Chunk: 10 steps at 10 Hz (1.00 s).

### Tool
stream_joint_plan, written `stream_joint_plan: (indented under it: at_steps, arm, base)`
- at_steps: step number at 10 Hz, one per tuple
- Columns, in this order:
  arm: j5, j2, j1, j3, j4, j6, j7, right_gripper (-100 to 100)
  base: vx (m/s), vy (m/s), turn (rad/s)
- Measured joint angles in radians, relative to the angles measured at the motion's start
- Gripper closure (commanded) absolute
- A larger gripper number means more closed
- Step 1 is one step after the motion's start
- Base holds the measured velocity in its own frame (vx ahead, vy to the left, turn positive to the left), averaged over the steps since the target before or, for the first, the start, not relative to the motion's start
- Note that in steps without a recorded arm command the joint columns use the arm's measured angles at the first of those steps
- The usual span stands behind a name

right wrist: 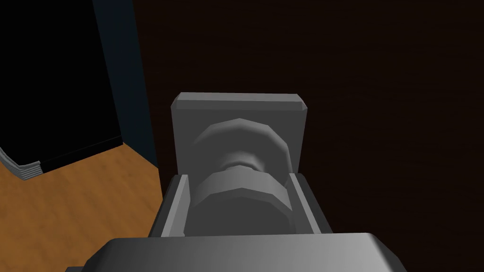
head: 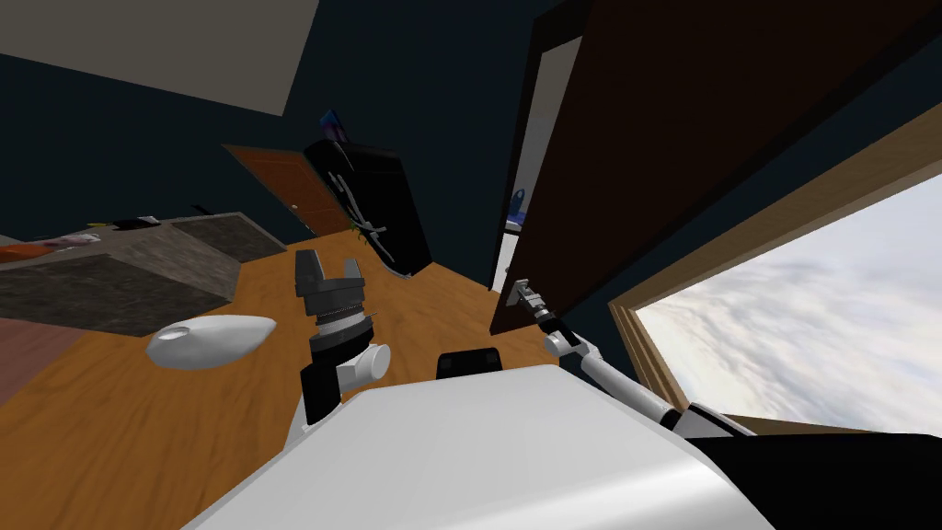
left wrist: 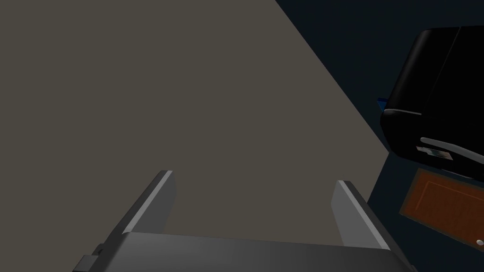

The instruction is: Pull the door open

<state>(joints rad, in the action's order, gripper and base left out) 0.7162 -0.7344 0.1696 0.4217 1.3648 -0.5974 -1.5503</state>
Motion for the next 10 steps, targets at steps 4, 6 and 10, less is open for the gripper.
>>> stream_joint_plan:
  at_steps: [4, 6, 10]
  arm:
    - [-0.021, -0.056, 0.040, 0.058, 0.031, -0.050, -0.049, 100]
    - [-0.029, -0.066, 0.053, 0.065, 0.022, -0.080, -0.054, 100]
    - [-0.047, -0.098, 0.092, 0.077, 0.007, -0.166, -0.069, 100]
  base:
    - [-0.040, -0.033, -0.006]
    - [0.044, 0.041, -0.035]
    - [0.053, 0.044, -0.033]
